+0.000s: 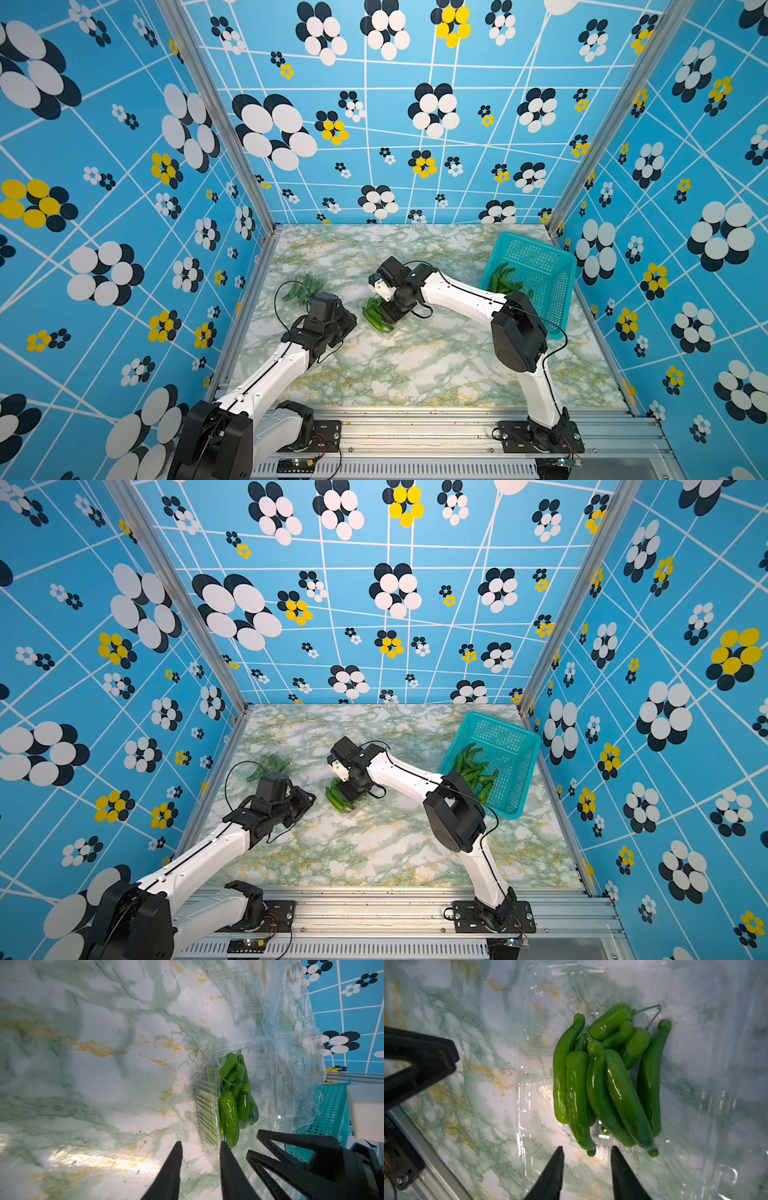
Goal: Take small green peppers out of containers
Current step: Pick up the green pepper from the packing box.
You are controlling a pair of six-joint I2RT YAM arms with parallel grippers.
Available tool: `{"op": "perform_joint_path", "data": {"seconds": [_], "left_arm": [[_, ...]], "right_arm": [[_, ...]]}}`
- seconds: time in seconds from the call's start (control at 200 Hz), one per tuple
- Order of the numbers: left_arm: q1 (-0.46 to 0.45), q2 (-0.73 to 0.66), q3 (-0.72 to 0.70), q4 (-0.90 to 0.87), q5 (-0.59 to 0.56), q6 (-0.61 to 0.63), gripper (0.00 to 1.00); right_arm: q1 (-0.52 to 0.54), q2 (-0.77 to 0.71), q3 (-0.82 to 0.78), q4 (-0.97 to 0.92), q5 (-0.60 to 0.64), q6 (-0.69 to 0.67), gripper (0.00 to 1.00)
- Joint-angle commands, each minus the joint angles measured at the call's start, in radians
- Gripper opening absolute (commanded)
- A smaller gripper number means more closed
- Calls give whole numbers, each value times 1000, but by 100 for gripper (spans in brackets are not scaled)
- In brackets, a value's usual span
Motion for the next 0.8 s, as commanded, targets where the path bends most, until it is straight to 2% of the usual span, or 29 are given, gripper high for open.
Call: {"op": "perform_joint_path", "data": {"seconds": [0.0,0.12,0.575,0.795], "left_arm": [[4,-17,-23,8,11,6,33],[4,-15,-28,12,17,6,34],[5,-16,-49,34,25,2,34],[7,-8,-57,46,28,2,34]], "right_arm": [[13,41,38,2,-24,-9,37],[14,73,60,-8,-38,-9,34],[27,141,109,-25,-32,-12,33],[28,142,110,-30,-27,-10,15]]}}
